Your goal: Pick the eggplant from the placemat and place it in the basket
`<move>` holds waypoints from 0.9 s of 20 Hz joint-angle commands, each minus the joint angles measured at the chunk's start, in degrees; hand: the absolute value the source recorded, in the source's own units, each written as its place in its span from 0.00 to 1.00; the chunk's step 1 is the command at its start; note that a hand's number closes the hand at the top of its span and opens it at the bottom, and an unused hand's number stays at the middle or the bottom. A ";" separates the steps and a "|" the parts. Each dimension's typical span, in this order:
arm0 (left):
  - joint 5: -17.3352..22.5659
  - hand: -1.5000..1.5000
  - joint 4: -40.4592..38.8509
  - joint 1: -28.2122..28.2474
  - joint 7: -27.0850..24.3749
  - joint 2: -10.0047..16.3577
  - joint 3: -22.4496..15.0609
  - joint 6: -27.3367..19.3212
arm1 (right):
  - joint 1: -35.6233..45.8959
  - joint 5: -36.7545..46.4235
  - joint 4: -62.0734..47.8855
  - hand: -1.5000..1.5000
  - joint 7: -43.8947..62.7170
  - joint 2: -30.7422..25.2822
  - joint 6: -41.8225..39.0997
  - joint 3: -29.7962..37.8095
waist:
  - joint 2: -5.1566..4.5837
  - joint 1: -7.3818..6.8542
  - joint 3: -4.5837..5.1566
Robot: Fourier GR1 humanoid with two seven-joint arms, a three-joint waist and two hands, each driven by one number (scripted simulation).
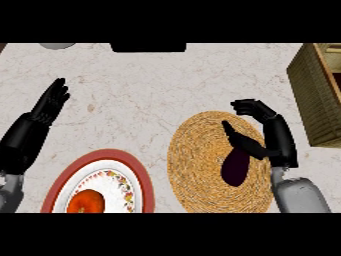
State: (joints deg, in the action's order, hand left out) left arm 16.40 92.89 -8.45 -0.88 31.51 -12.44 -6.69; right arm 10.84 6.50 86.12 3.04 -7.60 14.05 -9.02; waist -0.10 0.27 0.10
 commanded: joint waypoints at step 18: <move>-2.72 0.50 -2.67 -1.61 -0.42 -3.22 -2.31 0.21 | 22.85 34.85 0.39 0.00 62.11 -5.65 -28.63 -8.65 | 1.22 1.12 0.29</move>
State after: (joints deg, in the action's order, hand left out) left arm 14.13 90.07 -9.67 -1.68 28.98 -14.44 -5.91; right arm 29.46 46.09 84.61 55.48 -13.00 0.45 -18.35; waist 1.11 1.36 0.52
